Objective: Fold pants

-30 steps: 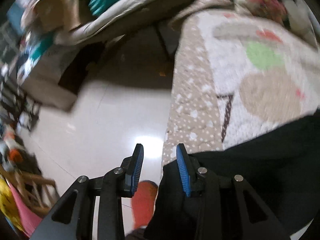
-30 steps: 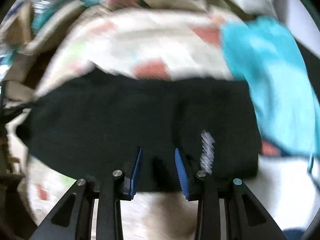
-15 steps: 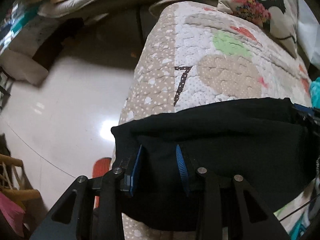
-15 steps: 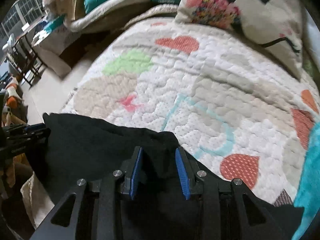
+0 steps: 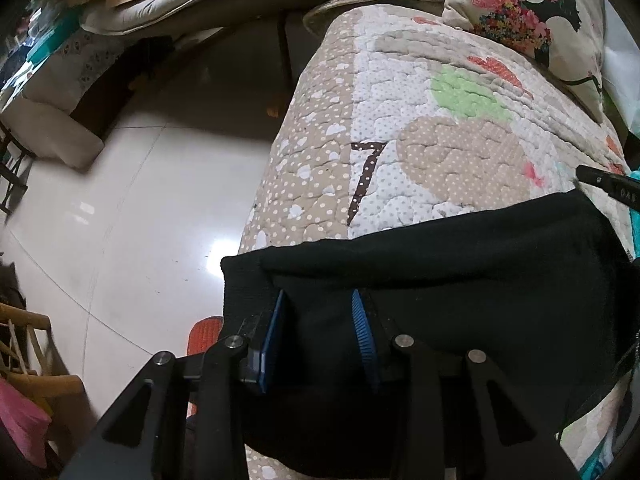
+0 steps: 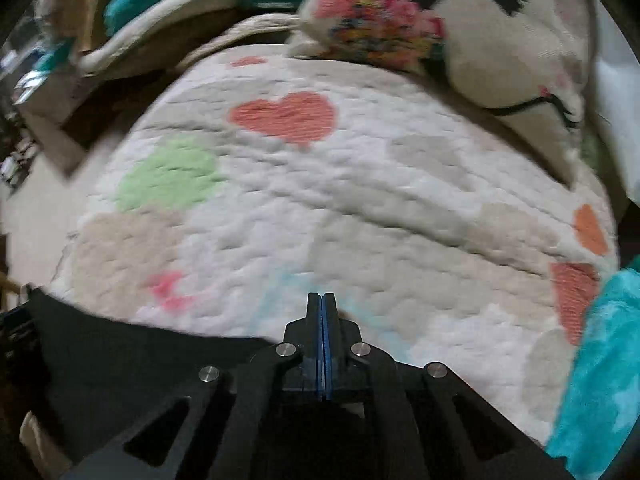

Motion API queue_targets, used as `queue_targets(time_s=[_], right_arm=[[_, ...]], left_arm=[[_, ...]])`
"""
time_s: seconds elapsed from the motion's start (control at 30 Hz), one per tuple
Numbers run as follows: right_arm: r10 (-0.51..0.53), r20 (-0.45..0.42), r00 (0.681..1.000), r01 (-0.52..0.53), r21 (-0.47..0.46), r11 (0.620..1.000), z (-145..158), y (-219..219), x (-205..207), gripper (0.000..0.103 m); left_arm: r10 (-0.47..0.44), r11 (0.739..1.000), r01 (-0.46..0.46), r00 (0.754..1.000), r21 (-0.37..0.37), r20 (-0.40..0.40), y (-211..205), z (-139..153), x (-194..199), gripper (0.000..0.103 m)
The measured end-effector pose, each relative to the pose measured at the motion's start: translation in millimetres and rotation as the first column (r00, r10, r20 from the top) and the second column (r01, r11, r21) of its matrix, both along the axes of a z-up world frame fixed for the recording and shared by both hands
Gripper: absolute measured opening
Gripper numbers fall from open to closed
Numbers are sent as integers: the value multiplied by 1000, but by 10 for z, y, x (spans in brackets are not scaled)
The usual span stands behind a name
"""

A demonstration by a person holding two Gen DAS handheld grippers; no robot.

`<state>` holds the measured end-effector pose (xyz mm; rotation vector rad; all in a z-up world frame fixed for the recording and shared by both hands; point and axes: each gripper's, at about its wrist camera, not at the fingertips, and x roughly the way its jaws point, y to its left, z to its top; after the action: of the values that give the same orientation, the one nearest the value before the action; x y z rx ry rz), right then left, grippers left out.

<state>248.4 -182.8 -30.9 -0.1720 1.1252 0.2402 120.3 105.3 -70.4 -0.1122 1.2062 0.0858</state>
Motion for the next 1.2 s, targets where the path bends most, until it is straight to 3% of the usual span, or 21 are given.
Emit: queue_targets(time_s=[0.1, 0.2, 0.27, 0.37, 0.53, 0.6, 0.67, 0.77, 0.83, 0.87, 0.93, 1.03, 1.1, 1.2], right_arm=[[-87, 14, 996, 86, 56, 995, 154, -258, -67, 2], [-90, 35, 995, 87, 82, 993, 329, -372, -349, 2], [-72, 5, 997, 70, 147, 987, 367, -402, -630, 3], [-93, -63, 994, 104, 204, 973, 260, -443, -1027, 7], [-182, -134, 974, 204, 175, 963, -54, -643, -1529, 16], [-262, -117, 958, 281, 201, 938, -40, -896, -1613, 16], [-395, -100, 913, 407, 232, 884, -13, -1291, -1698, 18], [-571, -121, 812, 582, 259, 771, -41, -1831, -1817, 11], [-603, -154, 782, 614, 351, 707, -40, -1971, -1882, 11], [-612, -138, 779, 615, 358, 702, -2, -1950, -1909, 12], [-590, -71, 805, 576, 337, 745, 86, -1803, -1934, 21], [-509, -16, 861, 481, 351, 803, 160, -1522, -1874, 23], [-432, 9, 902, 401, 354, 845, 188, -1285, -1826, 23], [-277, 56, 959, 244, 334, 911, 267, -853, -1775, 23]], left_arm=[[13, 1000, -13, 1000, -11, 26, 18, 71, -1, 34], [25, 999, -22, 998, -43, 66, 29, 180, -7, 34], [13, 998, -8, 997, -69, 79, -22, 224, -16, 35], [-24, 996, 30, 996, -78, 81, -152, 215, -34, 36], [-45, 994, 50, 997, -93, 54, -251, 74, -55, 36], [-29, 992, 37, 998, -120, 61, -204, 41, -68, 36], [-7, 988, 20, 996, -151, 86, -128, 62, -82, 36], [40, 986, -20, 992, -166, 119, 11, 109, -106, 36], [83, 981, -55, 985, -187, 148, 154, 142, -147, 36], [116, 977, -82, 979, -196, 168, 265, 160, -190, 36], [173, 966, -130, 967, -224, 189, 474, 168, -269, 36], [270, 936, -215, 946, -280, 177, 823, 125, -423, 36], [343, 892, -275, 929, -358, 142, 1045, 56, -576, 36], [431, 787, -337, 899, -517, 71, 1240, -71, -786, 36]])
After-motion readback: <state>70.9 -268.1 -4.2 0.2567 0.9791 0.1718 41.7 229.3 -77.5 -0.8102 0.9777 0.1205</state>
